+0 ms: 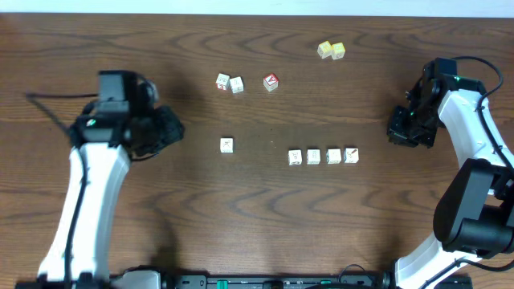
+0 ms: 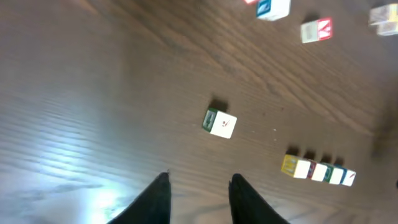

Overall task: Lift 5 blocks
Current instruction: 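Move the left gripper down onto the number-4 block and grasp it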

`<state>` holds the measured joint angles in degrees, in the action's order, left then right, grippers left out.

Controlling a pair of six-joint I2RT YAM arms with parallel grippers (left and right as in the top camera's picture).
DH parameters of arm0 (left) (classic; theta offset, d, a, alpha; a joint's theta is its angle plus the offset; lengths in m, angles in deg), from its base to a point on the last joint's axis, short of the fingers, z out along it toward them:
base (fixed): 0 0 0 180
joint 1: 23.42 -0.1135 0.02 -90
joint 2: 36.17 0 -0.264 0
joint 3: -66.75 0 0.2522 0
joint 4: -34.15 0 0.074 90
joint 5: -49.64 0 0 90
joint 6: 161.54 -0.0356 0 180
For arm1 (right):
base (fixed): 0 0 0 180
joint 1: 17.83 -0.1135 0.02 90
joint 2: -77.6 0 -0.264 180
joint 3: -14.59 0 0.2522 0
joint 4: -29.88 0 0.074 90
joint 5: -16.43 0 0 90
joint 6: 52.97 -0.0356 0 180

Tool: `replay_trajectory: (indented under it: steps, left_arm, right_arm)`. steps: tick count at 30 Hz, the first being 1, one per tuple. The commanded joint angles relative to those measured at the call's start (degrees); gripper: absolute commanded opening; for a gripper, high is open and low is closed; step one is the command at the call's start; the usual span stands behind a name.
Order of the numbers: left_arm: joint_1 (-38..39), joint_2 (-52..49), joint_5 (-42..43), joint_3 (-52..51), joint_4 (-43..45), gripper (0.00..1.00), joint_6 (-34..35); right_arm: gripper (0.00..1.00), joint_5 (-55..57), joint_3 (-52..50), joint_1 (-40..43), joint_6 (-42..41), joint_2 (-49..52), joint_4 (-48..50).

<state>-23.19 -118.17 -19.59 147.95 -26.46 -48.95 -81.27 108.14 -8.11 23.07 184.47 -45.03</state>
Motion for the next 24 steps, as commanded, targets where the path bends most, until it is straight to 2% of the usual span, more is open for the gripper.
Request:
replay_trajectory:
  steps: [1,2,9,10,11,14,15,16,19,20,24]
  left_arm:
    - [1.7,-5.6,-0.7,1.0,2.8,0.12,0.2]
    - [1.9,-7.1,-0.7,1.0,4.0,0.08,0.3]
    - [2.1,-17.5,0.4,1.0,9.7,0.08,4.5]
    - [2.2,-19.0,1.1,1.0,9.6,0.09,4.5]
    - [2.4,-20.2,2.0,1.0,9.6,0.22,4.3]
    - [3.5,-23.3,4.6,1.0,10.3,0.34,2.3]
    - [3.8,-24.1,4.5,1.0,10.9,0.35,1.9]
    - [4.2,-24.9,4.4,1.0,11.8,0.34,1.5]
    - [4.7,-27.0,4.5,1.0,14.1,0.11,1.7]
    - [4.8,-27.6,4.5,1.0,14.7,0.07,1.7]
    - [5.3,-29.7,4.5,1.0,15.2,0.07,1.7]
  right_arm:
    - [0.11,-0.3,-0.1,-1.5,-1.4,0.0,0.0]
    - [0.11,-0.3,-0.1,-1.8,-1.4,0.0,0.0]
    - [0.11,-0.3,-0.2,-3.8,-1.4,0.0,-0.2]
    - [0.11,-0.3,-0.3,-4.1,-1.4,0.0,-0.1]
    - [0.12,-0.3,-0.3,-4.3,-1.4,0.0,0.1]
    - [0.12,-0.3,-0.4,-5.0,-1.4,0.0,0.6]
    - [0.12,-0.3,-0.5,-5.2,-1.4,0.0,0.8]
    - [0.13,-0.3,-0.5,-5.3,-1.4,0.0,0.9]
    - [0.13,-0.3,-0.6,-5.5,-1.4,0.0,1.2]
    - [0.13,-0.3,-0.7,-5.5,-1.4,0.0,1.1]
    - [0.14,-0.3,-1.6,-5.6,-1.4,0.0,1.7]
